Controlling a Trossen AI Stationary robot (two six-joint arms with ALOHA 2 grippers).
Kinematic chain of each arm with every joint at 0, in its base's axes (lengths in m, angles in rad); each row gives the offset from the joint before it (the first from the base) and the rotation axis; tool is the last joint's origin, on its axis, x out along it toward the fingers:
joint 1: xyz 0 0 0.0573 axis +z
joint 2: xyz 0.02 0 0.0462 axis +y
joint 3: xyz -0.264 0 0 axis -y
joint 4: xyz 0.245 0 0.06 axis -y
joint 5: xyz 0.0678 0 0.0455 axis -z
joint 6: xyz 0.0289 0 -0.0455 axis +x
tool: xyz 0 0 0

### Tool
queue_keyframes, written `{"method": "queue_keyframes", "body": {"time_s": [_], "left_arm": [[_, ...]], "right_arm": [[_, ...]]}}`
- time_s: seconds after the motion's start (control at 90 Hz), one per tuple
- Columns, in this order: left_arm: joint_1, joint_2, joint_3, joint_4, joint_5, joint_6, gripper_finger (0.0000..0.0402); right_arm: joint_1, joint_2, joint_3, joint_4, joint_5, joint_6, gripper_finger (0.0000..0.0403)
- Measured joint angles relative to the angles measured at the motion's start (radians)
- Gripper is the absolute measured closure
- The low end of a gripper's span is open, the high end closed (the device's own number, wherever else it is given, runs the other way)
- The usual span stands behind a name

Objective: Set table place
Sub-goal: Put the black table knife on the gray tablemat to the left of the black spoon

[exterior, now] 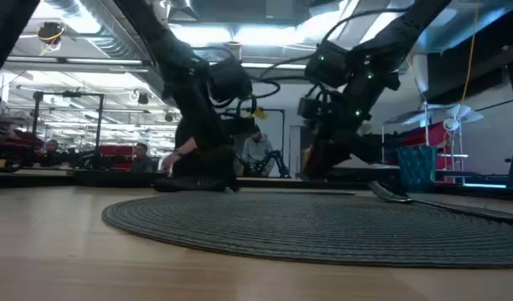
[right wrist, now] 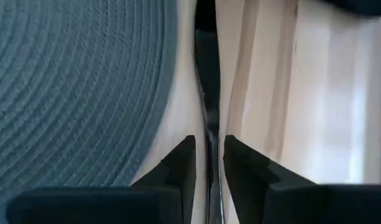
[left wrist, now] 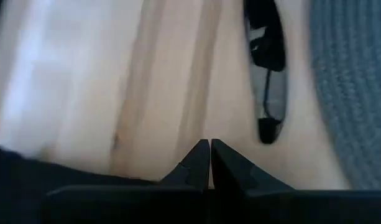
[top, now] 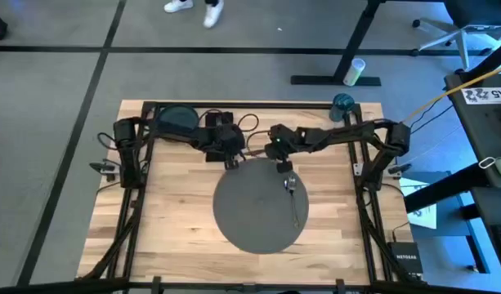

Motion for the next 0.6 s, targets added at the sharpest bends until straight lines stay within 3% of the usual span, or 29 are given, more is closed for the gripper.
{"method": "queue_keyframes", "body": {"time_s": [0.278, 0.6], "left_arm": [[0.014, 0.006, 0.0, 0.017, 0.115, -0.065, 0.0401], [0.038, 0.006, 0.0, 0.021, 0.148, -0.114, 0.0401]], "right_arm": [[-0.004, 0.027, 0.0, 0.064, 0.017, -0.046, 0.0336], [-0.003, 0.079, 0.0, 0.127, 0.007, -0.101, 0.0336]]}}
